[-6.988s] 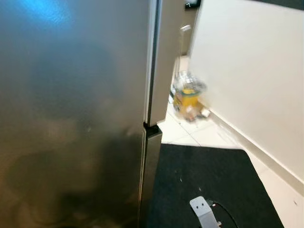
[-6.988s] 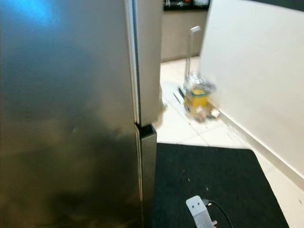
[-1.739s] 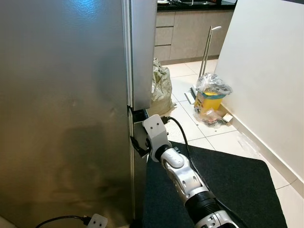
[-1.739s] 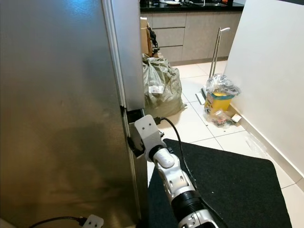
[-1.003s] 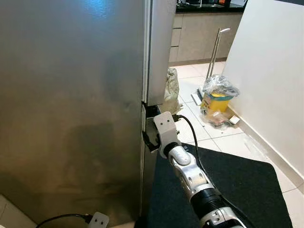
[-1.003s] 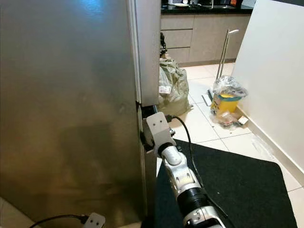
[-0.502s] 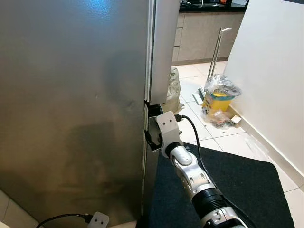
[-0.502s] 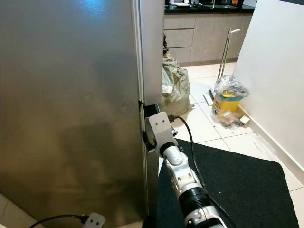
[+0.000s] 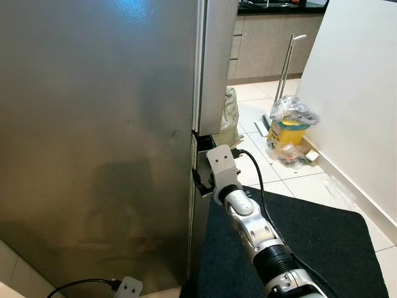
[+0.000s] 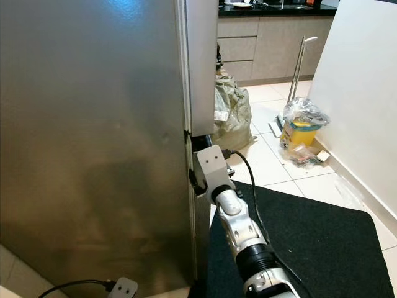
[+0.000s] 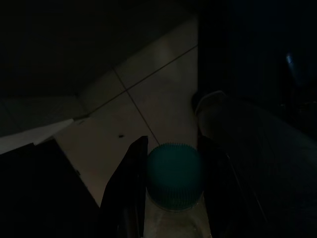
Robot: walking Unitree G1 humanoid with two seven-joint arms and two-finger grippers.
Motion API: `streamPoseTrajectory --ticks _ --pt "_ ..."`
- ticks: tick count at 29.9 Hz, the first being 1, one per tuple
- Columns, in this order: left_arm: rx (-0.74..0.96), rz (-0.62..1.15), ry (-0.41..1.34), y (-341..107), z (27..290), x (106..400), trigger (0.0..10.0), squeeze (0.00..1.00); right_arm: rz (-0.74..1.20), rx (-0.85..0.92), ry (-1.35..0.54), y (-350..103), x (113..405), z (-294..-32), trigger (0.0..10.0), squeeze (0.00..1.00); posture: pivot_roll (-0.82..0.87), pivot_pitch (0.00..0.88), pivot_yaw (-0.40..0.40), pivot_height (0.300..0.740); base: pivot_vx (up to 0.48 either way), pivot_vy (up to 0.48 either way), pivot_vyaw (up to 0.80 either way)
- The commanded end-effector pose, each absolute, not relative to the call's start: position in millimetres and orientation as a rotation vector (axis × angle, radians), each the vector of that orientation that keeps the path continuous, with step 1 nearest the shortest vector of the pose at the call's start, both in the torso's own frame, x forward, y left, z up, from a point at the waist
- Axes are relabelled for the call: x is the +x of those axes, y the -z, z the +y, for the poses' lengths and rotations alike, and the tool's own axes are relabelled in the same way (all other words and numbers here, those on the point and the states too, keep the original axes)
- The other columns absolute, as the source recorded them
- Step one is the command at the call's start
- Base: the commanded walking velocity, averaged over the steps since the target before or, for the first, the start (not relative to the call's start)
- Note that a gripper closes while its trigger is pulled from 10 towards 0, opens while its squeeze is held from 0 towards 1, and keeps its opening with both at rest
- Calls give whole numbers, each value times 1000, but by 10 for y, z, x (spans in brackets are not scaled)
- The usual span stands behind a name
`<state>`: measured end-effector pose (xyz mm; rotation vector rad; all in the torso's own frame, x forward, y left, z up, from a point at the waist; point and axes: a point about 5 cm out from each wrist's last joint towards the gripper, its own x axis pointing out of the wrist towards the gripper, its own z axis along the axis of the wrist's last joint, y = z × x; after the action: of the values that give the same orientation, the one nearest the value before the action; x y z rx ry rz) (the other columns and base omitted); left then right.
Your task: Restocking fridge
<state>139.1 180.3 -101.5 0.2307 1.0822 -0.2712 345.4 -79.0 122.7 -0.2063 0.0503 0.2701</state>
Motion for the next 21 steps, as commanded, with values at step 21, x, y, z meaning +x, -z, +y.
streamPoseTrajectory --ticks 21 --pt "217 1186 296 1107 1779 1131 10000 0 59 -221 -7 -1274 3569 -1289 10000 0 -44 36 -15 740 0 0 0"
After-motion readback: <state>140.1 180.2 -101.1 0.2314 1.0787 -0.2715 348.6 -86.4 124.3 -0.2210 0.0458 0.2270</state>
